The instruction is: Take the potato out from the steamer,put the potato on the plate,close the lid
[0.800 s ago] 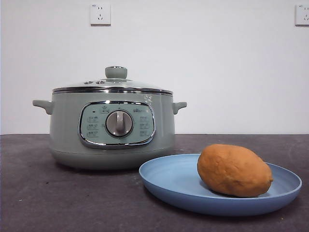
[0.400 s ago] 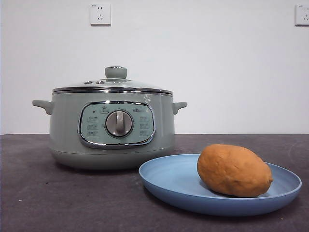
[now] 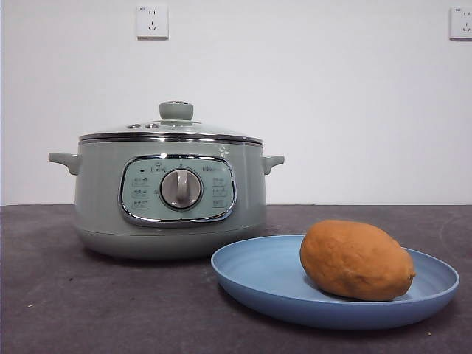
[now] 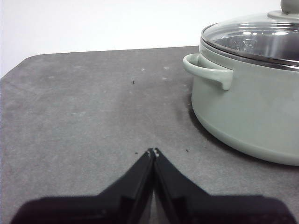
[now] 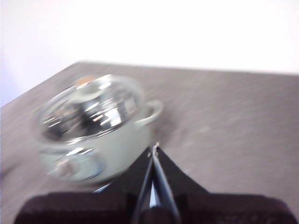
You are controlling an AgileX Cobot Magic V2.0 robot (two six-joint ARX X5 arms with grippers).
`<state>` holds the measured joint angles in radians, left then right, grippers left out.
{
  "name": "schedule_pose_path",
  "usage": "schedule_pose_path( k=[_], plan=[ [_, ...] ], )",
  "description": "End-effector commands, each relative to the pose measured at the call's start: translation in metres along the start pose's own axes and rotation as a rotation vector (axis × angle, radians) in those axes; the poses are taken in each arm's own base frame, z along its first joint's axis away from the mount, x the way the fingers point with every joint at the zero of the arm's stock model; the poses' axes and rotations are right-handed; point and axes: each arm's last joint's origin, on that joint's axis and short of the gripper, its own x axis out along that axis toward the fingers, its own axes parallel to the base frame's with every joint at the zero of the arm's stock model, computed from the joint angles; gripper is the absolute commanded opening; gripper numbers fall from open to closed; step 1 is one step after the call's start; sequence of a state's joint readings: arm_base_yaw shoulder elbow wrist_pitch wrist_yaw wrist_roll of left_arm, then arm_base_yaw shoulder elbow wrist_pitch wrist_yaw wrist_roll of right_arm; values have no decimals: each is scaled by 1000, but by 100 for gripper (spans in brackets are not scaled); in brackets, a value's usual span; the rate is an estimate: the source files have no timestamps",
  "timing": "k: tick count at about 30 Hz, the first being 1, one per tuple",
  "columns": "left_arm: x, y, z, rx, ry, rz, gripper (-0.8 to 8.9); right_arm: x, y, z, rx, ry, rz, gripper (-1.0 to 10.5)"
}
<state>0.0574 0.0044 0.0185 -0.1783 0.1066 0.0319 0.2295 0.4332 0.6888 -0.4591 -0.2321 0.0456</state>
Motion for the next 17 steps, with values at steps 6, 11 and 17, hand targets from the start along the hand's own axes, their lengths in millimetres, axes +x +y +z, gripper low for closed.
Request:
schedule_pose_path(
  k=[6,11,17],
  plan=[
    [1,0,-5,-12,13,4,-4,8,-21,-65,28,-144,-158,0],
    [1,0,-5,-12,13,4,-4,17,-26,-106,40,-174,-170,0],
    [1,0,-5,-12,13,4,-4,25,-30,-143,67,-139,-171,1]
  ],
)
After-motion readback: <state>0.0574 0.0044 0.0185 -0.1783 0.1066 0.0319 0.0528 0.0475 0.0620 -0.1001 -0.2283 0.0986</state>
